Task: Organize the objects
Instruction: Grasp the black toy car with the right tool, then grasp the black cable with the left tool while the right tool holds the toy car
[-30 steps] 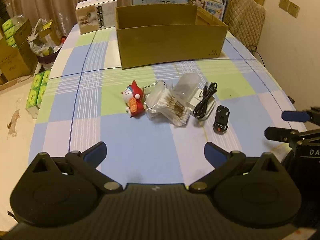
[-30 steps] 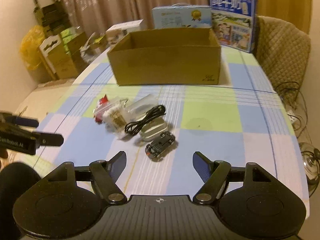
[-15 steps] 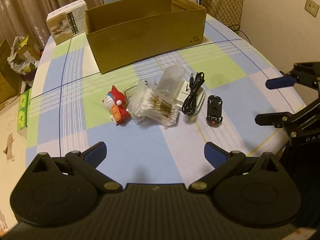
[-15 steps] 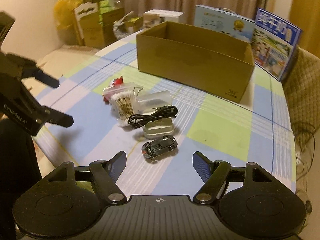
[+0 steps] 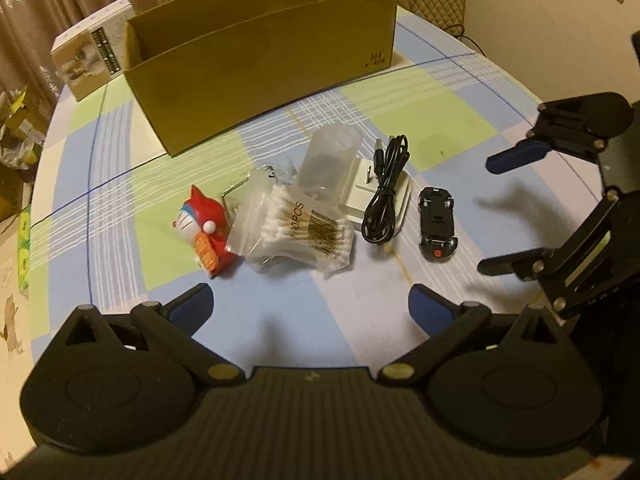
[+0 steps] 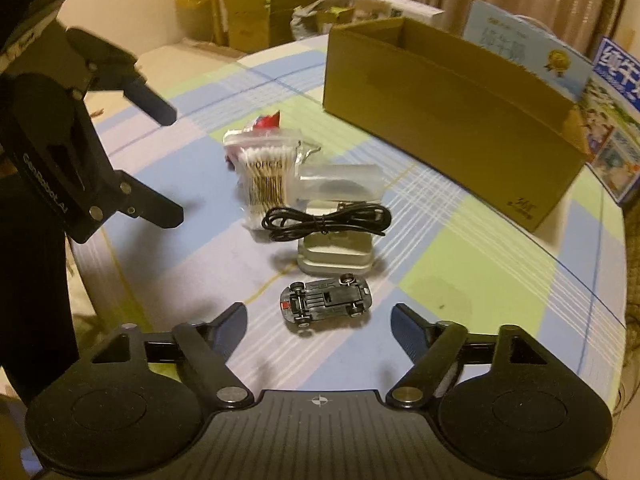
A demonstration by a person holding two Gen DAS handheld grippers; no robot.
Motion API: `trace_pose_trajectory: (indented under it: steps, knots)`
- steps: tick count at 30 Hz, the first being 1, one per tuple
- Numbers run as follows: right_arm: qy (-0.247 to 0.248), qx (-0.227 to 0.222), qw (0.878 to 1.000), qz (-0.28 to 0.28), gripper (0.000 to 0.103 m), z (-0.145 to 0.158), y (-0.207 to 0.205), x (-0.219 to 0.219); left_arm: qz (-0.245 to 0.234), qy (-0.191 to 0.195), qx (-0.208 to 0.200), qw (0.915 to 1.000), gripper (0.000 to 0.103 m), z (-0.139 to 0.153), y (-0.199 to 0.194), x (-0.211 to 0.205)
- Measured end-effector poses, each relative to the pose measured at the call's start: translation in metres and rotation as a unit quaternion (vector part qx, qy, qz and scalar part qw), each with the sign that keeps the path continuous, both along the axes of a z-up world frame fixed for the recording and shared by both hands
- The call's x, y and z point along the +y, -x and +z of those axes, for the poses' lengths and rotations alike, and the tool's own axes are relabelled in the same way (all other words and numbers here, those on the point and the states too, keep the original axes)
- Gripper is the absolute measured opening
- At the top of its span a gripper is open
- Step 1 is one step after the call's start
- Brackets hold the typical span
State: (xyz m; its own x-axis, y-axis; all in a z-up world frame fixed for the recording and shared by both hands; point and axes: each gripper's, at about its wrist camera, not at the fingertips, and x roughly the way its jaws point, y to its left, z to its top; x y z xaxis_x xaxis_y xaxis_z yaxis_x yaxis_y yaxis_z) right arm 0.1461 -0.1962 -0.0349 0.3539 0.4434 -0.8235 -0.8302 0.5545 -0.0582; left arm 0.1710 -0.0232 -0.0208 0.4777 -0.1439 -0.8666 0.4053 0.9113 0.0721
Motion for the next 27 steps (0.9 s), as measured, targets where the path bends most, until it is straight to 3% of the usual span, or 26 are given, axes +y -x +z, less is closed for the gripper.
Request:
trace_pose_trajectory:
  steps: [11, 21, 24, 27]
  knots:
    - [0.039, 0.005, 0.999, 0.029, 0.081, -0.042, -0.03, 0.021, -0.021, 0.011, 0.005, 0.9997, 0.102, -0.02, -0.024, -0.001]
    - [0.038, 0.023, 0.998, 0.046, 0.08, -0.049, -0.044, 0.023, -0.03, 0.021, 0.009, 0.9993, 0.102, -0.023, -0.029, 0.0]
    - [0.029, 0.037, 0.998, 0.045, 0.064, -0.047, -0.046, 0.024, -0.031, 0.021, 0.008, 0.9993, 0.102, -0.022, -0.029, 0.0]
    - [0.032, 0.033, 0.998, 0.04, 0.064, -0.045, -0.044, 0.024, -0.03, 0.02, 0.006, 0.9993, 0.101, -0.022, -0.03, -0.002]
